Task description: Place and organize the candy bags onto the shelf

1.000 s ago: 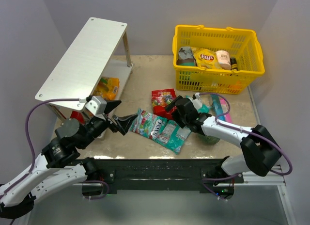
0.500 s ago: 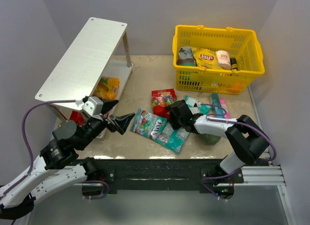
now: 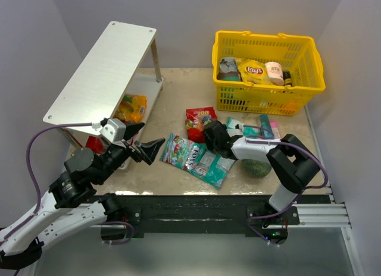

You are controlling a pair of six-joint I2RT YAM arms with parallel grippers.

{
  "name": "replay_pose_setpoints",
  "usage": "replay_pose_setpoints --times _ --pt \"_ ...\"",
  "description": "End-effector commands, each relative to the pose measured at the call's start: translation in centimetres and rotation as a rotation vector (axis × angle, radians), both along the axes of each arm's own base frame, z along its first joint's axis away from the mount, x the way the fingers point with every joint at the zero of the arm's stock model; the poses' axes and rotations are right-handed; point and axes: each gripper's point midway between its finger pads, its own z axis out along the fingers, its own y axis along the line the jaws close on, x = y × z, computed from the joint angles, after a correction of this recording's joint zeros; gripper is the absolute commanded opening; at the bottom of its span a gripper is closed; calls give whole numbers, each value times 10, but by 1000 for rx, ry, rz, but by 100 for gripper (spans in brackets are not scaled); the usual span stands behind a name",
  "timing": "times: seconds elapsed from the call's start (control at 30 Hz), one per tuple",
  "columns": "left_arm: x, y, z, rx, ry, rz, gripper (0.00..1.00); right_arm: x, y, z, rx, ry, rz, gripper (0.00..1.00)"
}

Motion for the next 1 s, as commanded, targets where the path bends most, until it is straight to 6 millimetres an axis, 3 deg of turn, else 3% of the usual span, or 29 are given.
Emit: replay_pose_setpoints --times 0.0,0.1,0.2,0.43,0.47,0.53,0.57,0.73,0.77,0.8,0.83,0.87,0.9,0.93,0.97 --pt "2 6 9 -19 -31 24 100 20 3 27 -63 -105 26 24" --pt "1 7 9 -21 -33 25 100 30 15 52 -124 -191 131 7" --pt "0 9 12 -28 -41 28 100 38 30 79 -193 -256 240 0" --pt "-5 16 20 -55 -68 29 99 43 67 148 -263 -439 446 0" --pt "-6 18 23 -63 -77 28 100 45 77 169 -242 -501 481 0" --pt "-8 20 25 -70 -87 29 100 45 84 186 -271 -550 535 0" --pt "-9 22 28 -77 -95 29 100 46 95 207 -253 -601 573 0" --pt "-13 31 38 -107 -115 45 100 57 121 251 -316 -742 689 0" --pt "-14 35 43 -118 -122 51 100 59 128 271 -305 -787 703 0" --pt "-14 38 45 -126 -125 62 100 62 139 267 -324 -802 759 0" --pt "-15 41 49 -130 -126 71 100 66 145 289 -315 -852 761 0" --pt "-13 47 50 -136 -123 99 100 68 153 292 -314 -869 784 0" --pt "-12 51 52 -140 -122 118 99 69 167 283 -310 -878 848 0" --pt "-13 57 57 -149 -124 133 99 74 174 301 -298 -912 849 0" --pt "-12 64 59 -157 -122 168 100 77 180 304 -290 -923 861 0"
